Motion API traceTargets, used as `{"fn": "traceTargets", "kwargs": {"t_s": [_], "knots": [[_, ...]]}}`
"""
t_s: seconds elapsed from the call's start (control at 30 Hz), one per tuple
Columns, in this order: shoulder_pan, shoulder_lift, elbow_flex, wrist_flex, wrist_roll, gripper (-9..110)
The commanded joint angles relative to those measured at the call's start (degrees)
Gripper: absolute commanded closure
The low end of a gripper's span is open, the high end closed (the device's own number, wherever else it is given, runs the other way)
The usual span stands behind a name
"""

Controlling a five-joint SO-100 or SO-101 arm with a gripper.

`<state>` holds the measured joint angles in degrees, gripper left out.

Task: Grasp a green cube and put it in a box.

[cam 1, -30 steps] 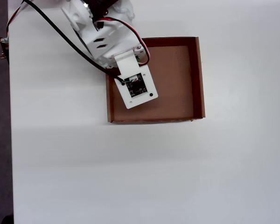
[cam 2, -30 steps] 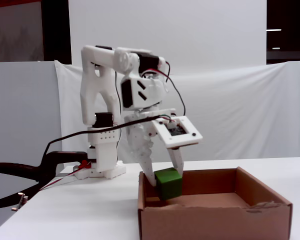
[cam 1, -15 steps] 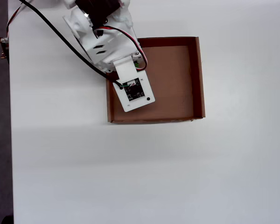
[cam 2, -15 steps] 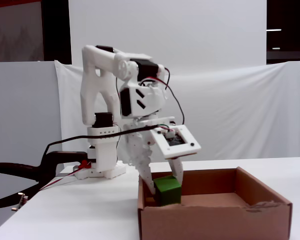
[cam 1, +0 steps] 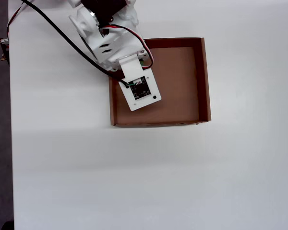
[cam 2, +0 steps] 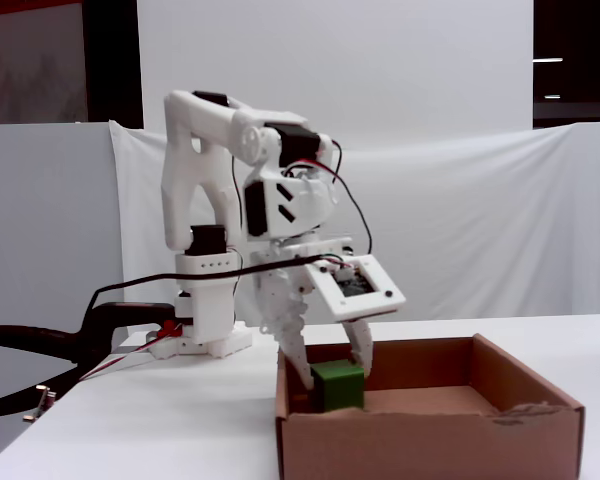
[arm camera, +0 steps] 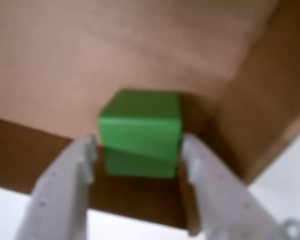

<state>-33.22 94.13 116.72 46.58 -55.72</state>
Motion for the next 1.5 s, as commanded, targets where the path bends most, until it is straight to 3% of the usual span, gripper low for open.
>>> {"fn": "traceTargets", "kwargs": {"t_s": [0.0,0.23,0.47,0.83,1.07,1.27,1.47], "knots": [[-0.2,2.1,-0.7,0.0,0.1,75],[4.6,8.6,-8.4,10.3,0.2,75],[20.7,23.6,-11.9,22.0,0.7,75],[45.4,60.3,24.8,24.3,0.8,75],[49.3,78.7,41.9,28.2,3.4,75],[49.7,85.9,49.5,23.9,11.8,75],[50.1,88.3,53.6,23.0,12.4,75]]}}
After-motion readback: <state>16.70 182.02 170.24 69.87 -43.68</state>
